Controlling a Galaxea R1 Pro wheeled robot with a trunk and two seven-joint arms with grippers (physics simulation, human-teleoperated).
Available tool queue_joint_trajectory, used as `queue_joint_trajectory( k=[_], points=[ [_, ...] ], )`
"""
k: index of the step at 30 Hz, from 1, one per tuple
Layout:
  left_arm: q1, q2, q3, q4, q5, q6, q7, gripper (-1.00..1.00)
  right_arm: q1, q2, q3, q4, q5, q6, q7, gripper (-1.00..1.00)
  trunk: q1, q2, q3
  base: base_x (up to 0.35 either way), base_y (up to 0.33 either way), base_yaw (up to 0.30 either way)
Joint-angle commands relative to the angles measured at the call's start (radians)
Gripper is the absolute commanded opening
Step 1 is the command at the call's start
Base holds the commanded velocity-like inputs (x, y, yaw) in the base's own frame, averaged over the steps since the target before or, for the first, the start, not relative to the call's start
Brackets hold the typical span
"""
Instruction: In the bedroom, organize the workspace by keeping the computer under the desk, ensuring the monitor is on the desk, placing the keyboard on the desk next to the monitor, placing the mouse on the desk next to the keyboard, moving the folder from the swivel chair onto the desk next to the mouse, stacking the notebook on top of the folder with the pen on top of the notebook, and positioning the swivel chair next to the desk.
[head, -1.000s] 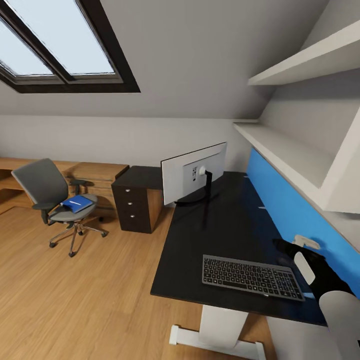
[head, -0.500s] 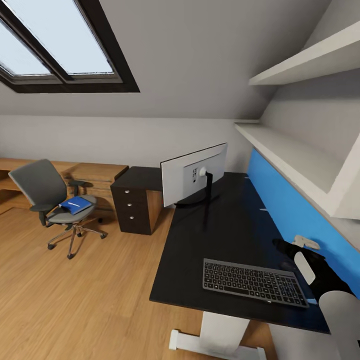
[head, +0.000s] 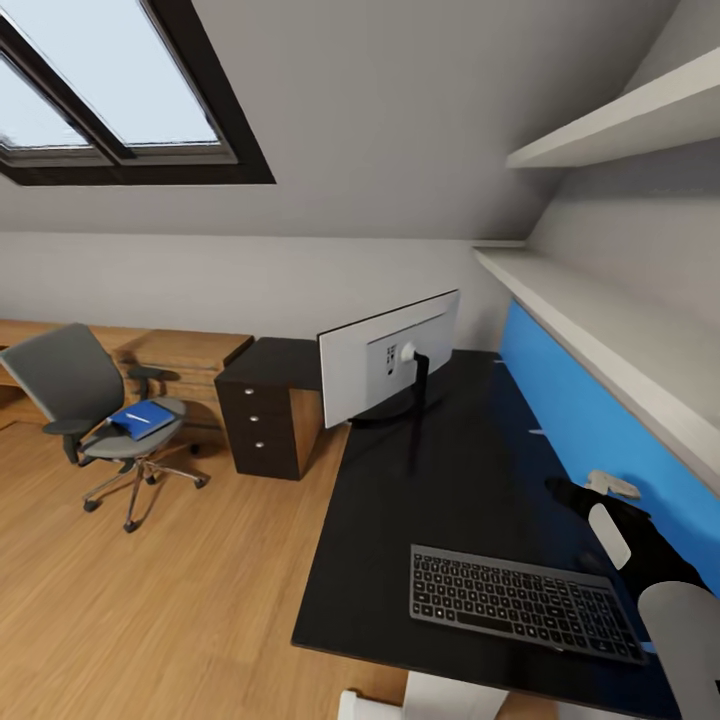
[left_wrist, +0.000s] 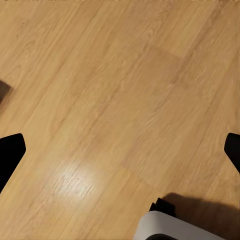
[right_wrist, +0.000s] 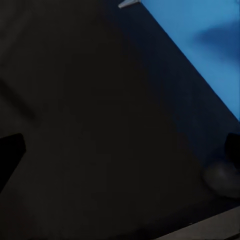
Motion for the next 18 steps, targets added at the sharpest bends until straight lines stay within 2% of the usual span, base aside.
queue_joint_trajectory(
  k=[1,4,9,14,18],
  points=[
    [-0.001,0.001,-0.009,0.000,0.009,-0.004,0.006,1.00,-0.001,0.000,0.000,-0.002,-0.010,0.005,-0.006,1.00,0.001,-0.002,-0.002,0.138,-0.025,0.000],
    [-0.001,0.001,-0.009,0.000,0.009,-0.004,0.006,1.00,-0.001,0.000,0.001,-0.002,-0.010,0.004,-0.005,1.00,0.001,-0.002,-0.002,0.232,-0.066,0.000],
    [-0.001,0.001,-0.009,0.000,0.009,-0.005,0.006,1.00,-0.001,0.002,0.001,-0.002,-0.010,0.003,-0.005,1.00,0.001,-0.002,-0.002,0.060,-0.015,0.000],
    [-0.001,0.001,-0.009,0.000,0.009,-0.015,0.006,1.00,-0.001,0.002,0.001,-0.003,-0.010,0.003,-0.008,1.00,0.001,-0.002,-0.002,0.252,-0.001,0.000],
    [-0.001,0.001,-0.008,0.000,0.009,-0.017,0.007,1.00,-0.001,0.003,0.001,-0.003,-0.010,0.003,-0.008,1.00,0.001,-0.002,-0.002,0.110,0.000,0.000]
  ],
)
